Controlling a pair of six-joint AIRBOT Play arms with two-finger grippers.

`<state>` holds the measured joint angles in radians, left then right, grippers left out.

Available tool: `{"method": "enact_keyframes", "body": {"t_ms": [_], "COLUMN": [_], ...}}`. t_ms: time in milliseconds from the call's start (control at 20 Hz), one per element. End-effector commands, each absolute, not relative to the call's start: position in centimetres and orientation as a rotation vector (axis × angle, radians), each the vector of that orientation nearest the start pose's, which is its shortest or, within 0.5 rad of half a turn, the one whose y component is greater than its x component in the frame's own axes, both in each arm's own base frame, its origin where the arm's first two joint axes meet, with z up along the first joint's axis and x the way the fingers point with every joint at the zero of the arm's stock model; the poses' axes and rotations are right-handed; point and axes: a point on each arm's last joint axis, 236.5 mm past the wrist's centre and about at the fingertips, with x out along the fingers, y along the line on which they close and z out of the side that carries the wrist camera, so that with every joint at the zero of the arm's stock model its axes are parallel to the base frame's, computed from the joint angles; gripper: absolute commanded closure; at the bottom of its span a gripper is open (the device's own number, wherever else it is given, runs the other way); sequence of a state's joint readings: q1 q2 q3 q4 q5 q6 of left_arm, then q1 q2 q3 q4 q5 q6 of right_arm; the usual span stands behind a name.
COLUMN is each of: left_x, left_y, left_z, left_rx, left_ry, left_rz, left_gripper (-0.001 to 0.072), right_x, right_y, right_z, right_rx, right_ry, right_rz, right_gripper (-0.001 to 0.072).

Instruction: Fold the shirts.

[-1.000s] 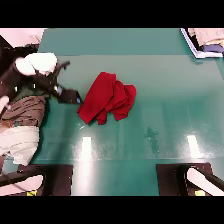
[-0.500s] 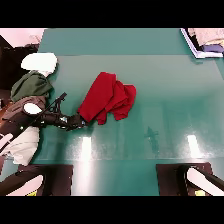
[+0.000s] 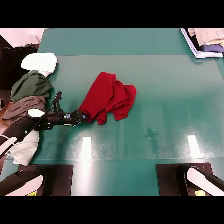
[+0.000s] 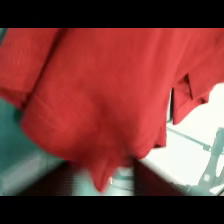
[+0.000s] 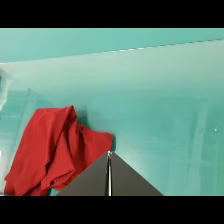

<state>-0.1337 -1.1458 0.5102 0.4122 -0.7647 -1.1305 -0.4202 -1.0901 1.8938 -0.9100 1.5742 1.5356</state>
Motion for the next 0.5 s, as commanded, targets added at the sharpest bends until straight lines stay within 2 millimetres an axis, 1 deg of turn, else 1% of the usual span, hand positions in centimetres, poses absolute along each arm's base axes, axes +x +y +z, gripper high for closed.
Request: {"method": "enact_keyframes", "body": {"t_ms": [0, 50, 150, 250, 300, 350, 400, 450], "left_x": [31.2, 31.5, 32.3, 33.2, 33.5, 33.8, 34.0, 34.3], "left_y": [-20.0, -20.4, -21.1, -20.8, -20.5, -20.3, -20.3, -20.4], "left_z": [-3.9, -2.6, 0.7, 4.4, 6.0, 7.5, 9.0, 10.3], "left_rx": [-0.781, -0.743, -0.611, -0.455, -0.384, -0.328, -0.291, -0.275], "left_ry": [1.156, 1.149, 1.127, 1.076, 1.051, 1.027, 1.003, 0.977], "left_rz": [-0.487, -0.534, -0.643, -0.708, -0.729, -0.745, -0.761, -0.771], "left_gripper": [0.0685, 0.0685, 0.0685, 0.0685, 0.0685, 0.0685, 0.0685, 0.0685], "right_x": [33.5, 33.1, 32.4, 31.8, 31.4, 30.8, 30.0, 29.2], "right_y": [1.4, 2.2, 4.8, 8.2, 10.0, 11.7, 13.5, 15.2], "right_z": [32.5, 30.6, 25.7, 19.5, 15.7, 12.2, 8.3, 5.2], "right_rx": [0.375, 0.389, 0.439, 0.496, 0.523, 0.544, 0.559, 0.571], "right_ry": [0.744, 0.803, 0.913, 1.0, 1.038, 1.071, 1.108, 1.137], "right_rz": [0.266, 0.283, 0.336, 0.379, 0.391, 0.4, 0.403, 0.41], "right_gripper": [0.0691, 0.0691, 0.069, 0.0685, 0.0637, 0.043, 0.0253, 0.0253]}}
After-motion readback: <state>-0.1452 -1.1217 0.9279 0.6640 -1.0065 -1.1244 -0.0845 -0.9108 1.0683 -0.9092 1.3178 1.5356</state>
